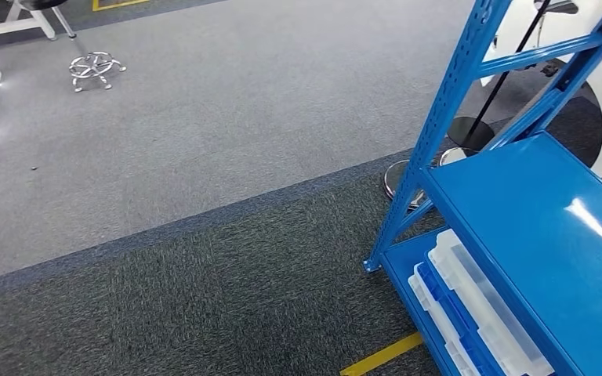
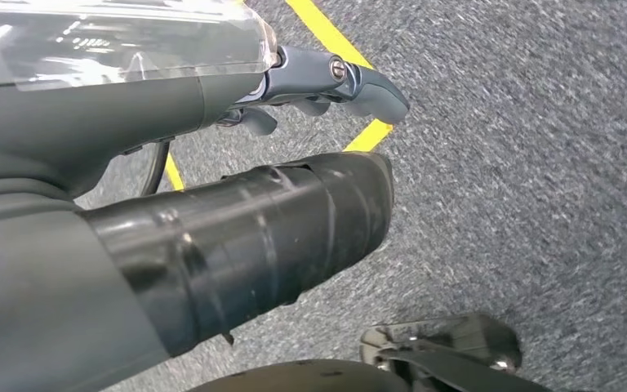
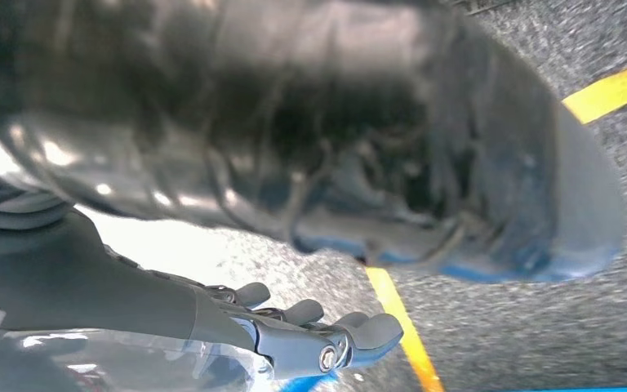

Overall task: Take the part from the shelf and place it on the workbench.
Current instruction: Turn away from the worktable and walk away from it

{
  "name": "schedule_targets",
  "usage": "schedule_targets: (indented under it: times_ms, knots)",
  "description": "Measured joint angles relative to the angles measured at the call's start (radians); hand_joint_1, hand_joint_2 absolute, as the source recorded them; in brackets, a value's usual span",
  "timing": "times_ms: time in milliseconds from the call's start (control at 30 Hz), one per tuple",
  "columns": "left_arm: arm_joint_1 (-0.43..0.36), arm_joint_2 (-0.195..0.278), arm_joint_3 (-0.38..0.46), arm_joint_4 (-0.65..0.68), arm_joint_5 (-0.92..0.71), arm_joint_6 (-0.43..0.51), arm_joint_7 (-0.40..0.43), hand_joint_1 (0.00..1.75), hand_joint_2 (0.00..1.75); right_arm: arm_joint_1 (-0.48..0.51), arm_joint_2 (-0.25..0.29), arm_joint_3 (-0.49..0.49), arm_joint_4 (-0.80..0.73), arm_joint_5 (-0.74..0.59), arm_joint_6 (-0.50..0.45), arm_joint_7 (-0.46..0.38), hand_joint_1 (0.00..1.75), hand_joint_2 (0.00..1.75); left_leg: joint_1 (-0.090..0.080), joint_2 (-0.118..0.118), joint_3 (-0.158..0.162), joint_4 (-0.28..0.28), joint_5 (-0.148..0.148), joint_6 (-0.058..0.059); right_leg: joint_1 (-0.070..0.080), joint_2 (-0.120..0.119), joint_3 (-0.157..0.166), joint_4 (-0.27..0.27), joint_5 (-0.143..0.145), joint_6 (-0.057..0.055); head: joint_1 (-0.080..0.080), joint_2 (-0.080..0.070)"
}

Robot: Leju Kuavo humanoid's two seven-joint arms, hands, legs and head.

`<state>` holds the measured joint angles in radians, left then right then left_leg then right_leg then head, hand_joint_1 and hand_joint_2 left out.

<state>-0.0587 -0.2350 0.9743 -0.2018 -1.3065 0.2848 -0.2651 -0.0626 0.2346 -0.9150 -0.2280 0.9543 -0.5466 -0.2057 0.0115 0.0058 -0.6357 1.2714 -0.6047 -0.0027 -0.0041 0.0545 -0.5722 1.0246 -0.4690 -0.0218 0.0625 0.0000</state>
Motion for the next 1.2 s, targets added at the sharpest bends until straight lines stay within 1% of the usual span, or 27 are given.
schedule_targets:
  times_ms: [33,67,100,167,233,300,367,400,433,467,500,533,567,600,667,733,800,867,900,933,967,1000,1033,1100,1133,1167,1200]
  knots:
    - [0.000,0.000,0.000,0.000,0.000,0.000,0.000,0.00,0.00,0.001,0.000,0.000,0.000,0.000,0.000,0.001,0.00,0.00,0.000,-0.010,0.026,-0.066,0.044,0.006,0.001,0.014,0.001,0.000,0.000,0.000,0.000,0.000]
    - [0.000,0.000,0.000,0.000,0.000,0.000,0.000,0.00,0.00,0.001,0.000,0.000,0.000,0.001,0.001,0.002,0.00,0.00,-0.001,-0.033,0.056,-0.139,0.080,0.012,0.001,0.026,0.002,0.001,0.000,0.001,0.000,0.000]
    - [0.000,0.000,0.001,0.000,0.001,0.000,0.001,0.00,0.00,0.000,0.000,0.000,0.000,0.001,0.001,0.003,0.00,0.00,-0.002,-0.055,0.080,-0.200,0.104,0.017,0.001,0.038,0.000,0.002,0.001,0.003,0.000,0.000]
    - [-0.003,0.001,0.001,0.000,0.001,0.000,0.002,0.00,0.00,0.001,0.001,0.000,0.001,0.002,0.002,0.006,0.00,0.00,-0.005,-0.081,0.101,-0.254,0.114,0.022,-0.003,0.058,-0.006,0.002,0.004,0.014,0.000,0.000]
    - [-0.006,0.000,0.001,0.000,0.001,0.000,0.004,0.00,0.00,0.005,0.000,0.000,0.001,0.005,0.002,0.010,0.00,0.00,-0.005,-0.061,0.106,-0.265,0.121,0.028,-0.007,0.068,-0.010,0.001,0.008,0.027,0.000,0.000]
    - [-0.005,-0.001,0.001,0.000,0.001,0.001,0.005,0.00,0.00,0.008,0.000,0.000,0.001,0.007,0.002,0.014,0.00,0.00,-0.001,-0.036,0.112,-0.282,0.131,0.040,-0.003,0.025,-0.026,0.032,-0.017,0.036,0.002,0.000]
    - [-0.003,-0.002,0.002,0.000,0.000,0.001,0.006,0.00,0.00,0.007,0.000,0.000,0.001,0.009,0.002,0.017,0.00,0.00,0.000,-0.008,0.112,-0.289,0.135,0.049,-0.002,-0.029,-0.078,0.139,-0.080,0.043,0.005,0.000]
    - [-0.001,-0.002,0.002,0.000,0.000,0.001,0.006,0.00,0.00,0.007,0.000,0.000,0.001,0.010,0.002,0.017,0.00,0.00,-0.001,0.007,0.111,-0.289,0.134,0.050,-0.005,-0.039,-0.110,0.205,-0.111,0.048,0.005,0.000]
    - [0.000,-0.002,0.002,0.000,0.000,0.001,0.006,0.00,0.00,0.008,0.000,0.000,0.001,0.011,0.002,0.017,0.00,0.00,-0.001,0.022,0.111,-0.288,0.133,0.050,-0.008,-0.042,-0.133,0.254,-0.126,0.052,0.005,0.000]
    - [0.000,-0.002,0.002,0.000,0.000,0.001,0.007,0.00,0.00,0.009,-0.001,0.000,0.001,0.011,0.002,0.017,0.00,0.00,0.000,0.036,0.111,-0.287,0.131,0.049,-0.012,-0.045,-0.139,0.269,-0.121,0.057,0.005,0.000]
    - [0.000,-0.002,0.002,0.000,0.000,0.001,0.007,0.00,0.00,0.010,-0.001,0.000,0.001,0.011,0.002,0.017,0.00,0.00,0.000,0.049,0.112,-0.285,0.129,0.047,-0.016,-0.050,-0.123,0.244,-0.099,0.061,0.005,0.000]
    - [-0.001,-0.002,0.002,0.000,0.000,0.001,0.008,0.00,0.00,0.011,-0.001,0.000,0.001,0.011,0.003,0.018,0.00,0.00,0.001,0.061,0.113,-0.283,0.126,0.043,-0.019,-0.061,-0.089,0.184,-0.065,0.063,0.005,0.000]
    - [-0.002,-0.002,0.002,0.000,0.000,0.001,0.008,0.00,0.00,0.011,-0.002,0.000,0.001,0.011,0.003,0.018,0.00,0.00,0.001,0.071,0.115,-0.280,0.122,0.038,-0.020,-0.083,-0.049,0.110,-0.036,0.063,0.006,0.000]
    - [-0.002,-0.002,0.002,0.000,0.000,0.001,0.008,0.00,0.00,0.010,-0.002,0.000,0.001,0.011,0.003,0.018,0.00,0.00,-0.001,0.080,0.117,-0.276,0.117,0.031,-0.018,-0.102,-0.018,0.050,-0.017,0.059,0.005,0.000]
    - [-0.003,-0.003,0.002,0.000,0.000,0.001,0.007,0.00,0.00,0.008,-0.002,0.000,0.001,0.012,0.005,0.018,0.00,0.00,-0.005,0.097,0.122,-0.271,0.109,0.018,-0.011,-0.119,0.007,-0.002,-0.008,0.048,0.004,0.000]
    - [-0.006,-0.003,0.002,0.000,0.000,0.000,0.006,0.00,0.00,0.010,-0.002,0.000,0.001,0.015,0.007,0.018,0.00,0.00,-0.005,0.111,0.128,-0.270,0.104,0.007,-0.009,-0.098,0.006,-0.003,-0.006,0.035,0.003,0.000]
    - [-0.009,-0.003,0.002,0.000,0.000,0.000,0.004,0.00,0.00,0.011,-0.002,0.002,0.001,0.022,0.008,0.019,0.00,0.00,0.000,0.085,0.123,-0.244,0.079,-0.003,-0.013,-0.080,0.008,-0.009,-0.001,0.023,0.002,0.000]
    - [-0.008,-0.003,0.002,0.000,0.000,0.001,0.001,0.00,0.00,0.009,-0.001,0.006,0.001,0.030,0.009,0.020,0.00,0.00,0.004,0.032,0.079,-0.141,0.016,-0.010,-0.016,-0.061,0.008,-0.012,0.003,0.014,0.002,0.000]
    - [-0.006,-0.003,0.002,0.000,0.000,0.001,0.000,0.00,0.00,0.008,-0.001,0.009,0.001,0.034,0.009,0.020,0.00,0.00,0.004,0.016,0.047,-0.071,-0.017,-0.011,-0.016,-0.049,0.006,-0.012,0.004,0.011,0.002,0.000]
    - [-0.004,-0.003,0.002,0.000,0.000,0.002,-0.001,0.00,0.00,0.008,-0.001,0.011,0.002,0.037,0.009,0.019,0.00,0.00,0.004,0.008,0.018,-0.012,-0.036,-0.011,-0.015,-0.036,0.005,-0.011,0.004,0.010,0.002,0.000]
    - [-0.003,-0.003,0.003,0.000,0.000,0.002,-0.001,0.00,0.00,0.008,0.000,0.013,0.002,0.040,0.009,0.018,0.00,0.00,0.004,0.005,0.002,0.017,-0.036,-0.010,-0.014,-0.023,0.005,-0.009,0.004,0.010,0.002,0.000]
    - [-0.002,-0.003,0.003,0.000,0.000,0.002,-0.001,0.00,0.00,0.008,0.000,0.015,0.002,0.043,0.009,0.017,0.00,0.00,0.004,0.003,0.003,0.008,-0.016,-0.008,-0.014,-0.009,0.005,-0.007,0.004,0.010,0.002,0.000]
    - [-0.001,-0.003,0.003,0.000,0.000,0.002,-0.002,0.00,0.00,0.008,0.000,0.016,0.002,0.045,0.009,0.017,0.00,0.00,0.004,-0.002,0.022,-0.040,0.021,-0.006,-0.014,0.005,0.006,-0.005,0.004,0.010,0.002,0.000]
    - [-0.001,-0.003,0.003,0.000,0.000,0.003,-0.002,0.00,0.00,0.007,0.001,0.018,0.002,0.046,0.009,0.017,0.00,0.00,0.007,-0.042,0.076,-0.177,0.088,0.001,-0.014,0.031,0.002,0.001,0.002,0.015,0.002,0.000]
    - [-0.001,-0.002,0.004,0.000,0.000,0.003,-0.003,0.00,0.00,0.006,0.001,0.020,0.002,0.047,0.009,0.017,0.00,0.00,0.007,-0.062,0.094,-0.225,0.105,0.003,-0.014,0.043,-0.001,0.004,0.003,0.021,0.002,0.000]
    - [-0.002,-0.002,0.004,0.000,0.000,0.003,-0.003,0.00,0.00,0.006,0.001,0.021,0.002,0.047,0.009,0.017,0.00,0.00,0.007,-0.075,0.101,-0.247,0.108,0.006,-0.013,0.053,-0.005,0.005,0.004,0.027,0.002,0.000]
    - [-0.003,-0.002,0.004,0.000,0.000,0.003,-0.003,0.00,0.00,0.006,0.002,0.022,0.002,0.047,0.009,0.017,0.00,0.00,0.005,-0.073,0.103,-0.252,0.106,0.009,-0.013,0.063,-0.009,0.004,0.006,0.035,0.002,0.000]
